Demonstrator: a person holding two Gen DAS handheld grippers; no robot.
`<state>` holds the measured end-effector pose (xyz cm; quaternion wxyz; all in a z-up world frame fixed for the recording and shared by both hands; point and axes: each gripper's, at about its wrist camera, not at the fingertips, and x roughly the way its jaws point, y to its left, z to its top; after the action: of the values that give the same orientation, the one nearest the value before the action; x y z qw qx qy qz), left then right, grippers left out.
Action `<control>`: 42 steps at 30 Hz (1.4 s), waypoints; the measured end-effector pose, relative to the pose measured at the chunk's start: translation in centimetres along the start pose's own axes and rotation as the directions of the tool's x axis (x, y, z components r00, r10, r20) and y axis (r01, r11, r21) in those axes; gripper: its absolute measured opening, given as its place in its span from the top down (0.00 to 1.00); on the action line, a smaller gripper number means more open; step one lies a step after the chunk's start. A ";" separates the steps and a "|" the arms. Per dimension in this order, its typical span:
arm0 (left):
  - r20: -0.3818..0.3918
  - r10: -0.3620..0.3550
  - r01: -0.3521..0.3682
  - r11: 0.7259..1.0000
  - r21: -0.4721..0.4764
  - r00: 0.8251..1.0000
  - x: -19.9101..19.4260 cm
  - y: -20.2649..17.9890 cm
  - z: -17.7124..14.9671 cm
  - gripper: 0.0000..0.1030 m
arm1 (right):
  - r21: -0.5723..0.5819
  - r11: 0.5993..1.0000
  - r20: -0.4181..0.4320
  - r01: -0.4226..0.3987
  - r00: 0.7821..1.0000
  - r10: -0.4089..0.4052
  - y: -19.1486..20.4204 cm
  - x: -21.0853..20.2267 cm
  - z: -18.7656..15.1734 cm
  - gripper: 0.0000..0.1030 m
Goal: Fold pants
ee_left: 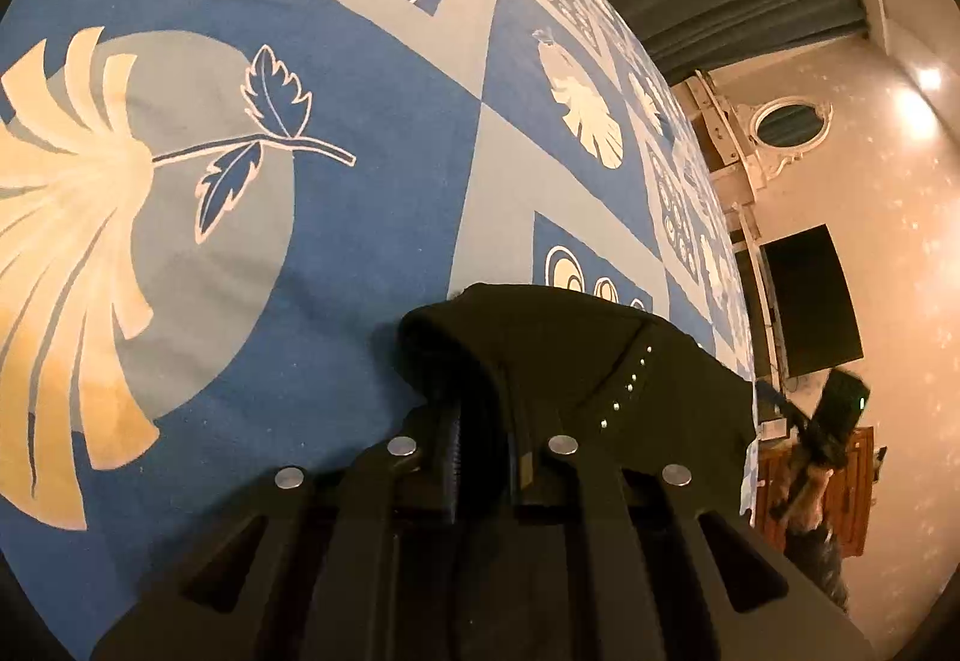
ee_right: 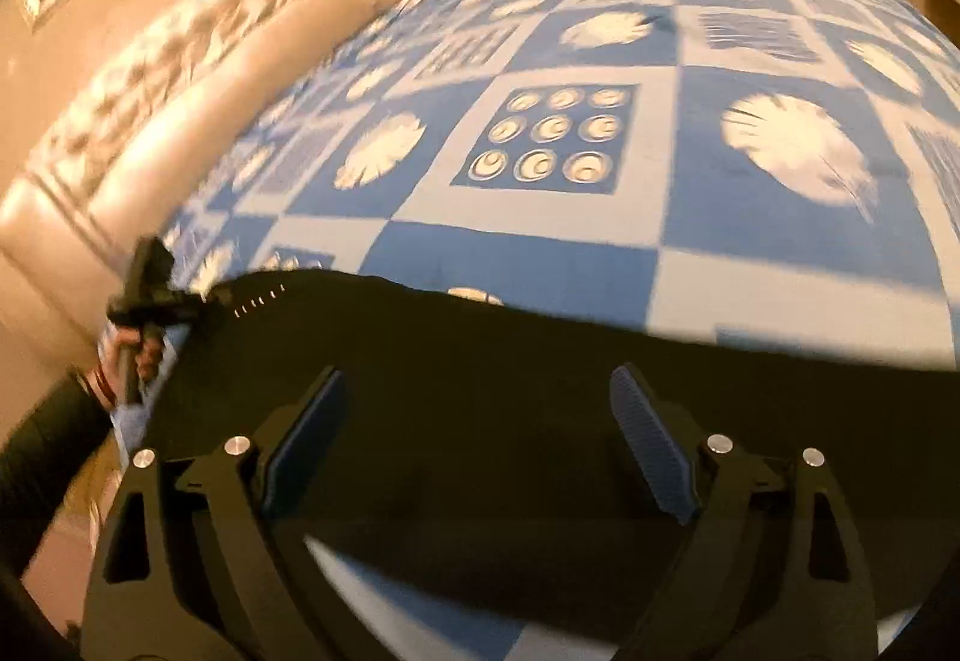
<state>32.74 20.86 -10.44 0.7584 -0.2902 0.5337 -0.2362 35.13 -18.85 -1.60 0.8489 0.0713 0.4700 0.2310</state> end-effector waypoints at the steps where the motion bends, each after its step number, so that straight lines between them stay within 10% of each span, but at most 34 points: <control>1: 0.000 0.006 -0.006 1.000 0.010 1.000 0.0 -0.2 0.0 0.90 | -0.030 1.000 -0.021 0.009 1.000 -0.010 0.0 0.8 0.8 0.14; 12: -0.008 0.097 -0.095 0.989 0.111 0.995 0.4 -1.5 0.4 0.88 | -0.200 0.979 -0.294 0.025 0.952 -0.084 0.2 8.8 3.4 0.27; 15: 0.002 0.063 -0.063 0.996 0.058 0.998 0.3 -0.8 0.5 0.88 | -0.232 0.968 -0.307 0.095 0.937 -0.166 0.3 9.7 2.8 0.45; 17: 0.014 0.065 -0.066 0.995 0.071 0.998 0.2 -0.9 0.3 0.90 | -0.196 0.979 -0.317 0.061 0.941 -0.122 0.3 9.2 2.9 0.84; 19: 0.030 0.082 -0.085 0.992 0.093 0.996 0.0 -1.3 0.1 0.90 | -0.221 0.971 -0.285 0.092 0.946 -0.155 1.2 8.1 2.6 0.90; 26: 0.144 -0.090 0.072 0.989 0.126 0.985 -4.3 -2.8 -0.8 0.91 | -0.264 0.952 -0.080 0.158 0.980 -0.184 5.4 0.4 -0.3 0.92; 33: 0.197 -0.235 0.200 0.962 0.184 0.952 -9.3 -4.9 -4.7 0.91 | -0.270 0.932 0.111 0.241 0.970 -0.218 10.5 -7.7 -8.2 0.92; 42: 0.178 -0.245 0.212 0.959 0.188 0.953 -12.5 -5.0 -14.0 0.90 | -0.222 0.944 0.105 0.244 0.969 -0.225 14.6 -9.1 -20.9 0.92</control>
<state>15.29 23.02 -2.21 0.7970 -0.3080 0.3961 -0.3360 8.95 -12.14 -1.16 0.8905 -0.0766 0.4112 0.1790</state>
